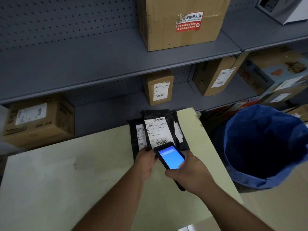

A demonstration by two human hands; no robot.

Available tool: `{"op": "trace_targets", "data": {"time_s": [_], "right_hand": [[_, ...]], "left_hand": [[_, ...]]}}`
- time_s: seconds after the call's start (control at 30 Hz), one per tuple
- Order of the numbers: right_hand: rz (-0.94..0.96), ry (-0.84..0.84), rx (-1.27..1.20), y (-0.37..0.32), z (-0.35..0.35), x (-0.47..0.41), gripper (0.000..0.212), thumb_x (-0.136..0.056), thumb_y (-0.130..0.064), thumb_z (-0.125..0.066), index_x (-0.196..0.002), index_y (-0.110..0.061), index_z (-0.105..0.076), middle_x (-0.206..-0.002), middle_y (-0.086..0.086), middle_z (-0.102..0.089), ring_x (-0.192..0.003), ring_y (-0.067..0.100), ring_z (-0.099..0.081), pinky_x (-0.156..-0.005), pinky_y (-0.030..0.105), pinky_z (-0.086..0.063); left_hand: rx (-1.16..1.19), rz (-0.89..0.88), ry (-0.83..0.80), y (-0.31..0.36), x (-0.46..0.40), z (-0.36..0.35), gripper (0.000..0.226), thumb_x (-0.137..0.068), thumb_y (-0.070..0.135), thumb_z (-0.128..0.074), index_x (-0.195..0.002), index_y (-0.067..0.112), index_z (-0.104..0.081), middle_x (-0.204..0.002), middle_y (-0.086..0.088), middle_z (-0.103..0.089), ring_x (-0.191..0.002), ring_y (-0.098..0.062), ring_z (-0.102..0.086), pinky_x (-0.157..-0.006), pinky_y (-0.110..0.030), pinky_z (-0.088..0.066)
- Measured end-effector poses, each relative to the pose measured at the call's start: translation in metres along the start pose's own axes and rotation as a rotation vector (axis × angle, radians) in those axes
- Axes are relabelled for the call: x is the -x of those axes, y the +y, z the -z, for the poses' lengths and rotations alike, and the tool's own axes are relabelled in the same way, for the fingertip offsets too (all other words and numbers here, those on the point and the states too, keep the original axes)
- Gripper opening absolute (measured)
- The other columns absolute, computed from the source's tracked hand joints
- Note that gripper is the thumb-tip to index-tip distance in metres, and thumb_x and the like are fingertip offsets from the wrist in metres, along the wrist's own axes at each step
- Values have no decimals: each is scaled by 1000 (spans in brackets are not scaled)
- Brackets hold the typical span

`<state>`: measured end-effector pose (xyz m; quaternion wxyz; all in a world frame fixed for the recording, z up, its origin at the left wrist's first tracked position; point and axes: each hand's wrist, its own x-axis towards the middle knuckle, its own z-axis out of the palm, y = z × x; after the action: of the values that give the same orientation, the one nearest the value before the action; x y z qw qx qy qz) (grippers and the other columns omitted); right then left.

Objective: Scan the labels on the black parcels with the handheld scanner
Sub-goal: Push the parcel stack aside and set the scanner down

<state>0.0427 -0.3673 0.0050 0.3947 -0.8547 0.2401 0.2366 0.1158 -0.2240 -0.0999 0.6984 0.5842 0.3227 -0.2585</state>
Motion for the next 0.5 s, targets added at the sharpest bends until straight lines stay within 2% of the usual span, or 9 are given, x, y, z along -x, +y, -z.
{"op": "trace_targets", "data": {"time_s": [0.2,0.33,0.5], "right_hand": [[11,-9,36,-6,-12,8,41,-73,-31,-80,-99,-19,-51,-78,1,-64,-49,16,-58,-52,29,-49],[25,-23,44,-11,-28,12,42,-70,-33,-80,-98,-23,-49,-82,3,-68,-52,17,-62,-51,30,-50],[23,-28,81,-13,-55,21,47,-66,-40,-78,-100,-25,-48,-88,7,-72,-65,24,-73,-56,35,-56]], "left_hand": [[55,2,-71,1,13,22,22,-98,12,-66,-116,19,-76,-115,1,-81,-107,-11,-74,-80,-19,-58],[80,43,-106,-3,20,46,22,-98,7,-63,-115,10,-77,-117,-7,-81,-113,-20,-74,-97,-30,-58],[94,79,24,-11,28,87,37,-94,6,-68,-131,11,-61,-120,-11,-74,-112,-22,-72,-83,-30,-60]]}}
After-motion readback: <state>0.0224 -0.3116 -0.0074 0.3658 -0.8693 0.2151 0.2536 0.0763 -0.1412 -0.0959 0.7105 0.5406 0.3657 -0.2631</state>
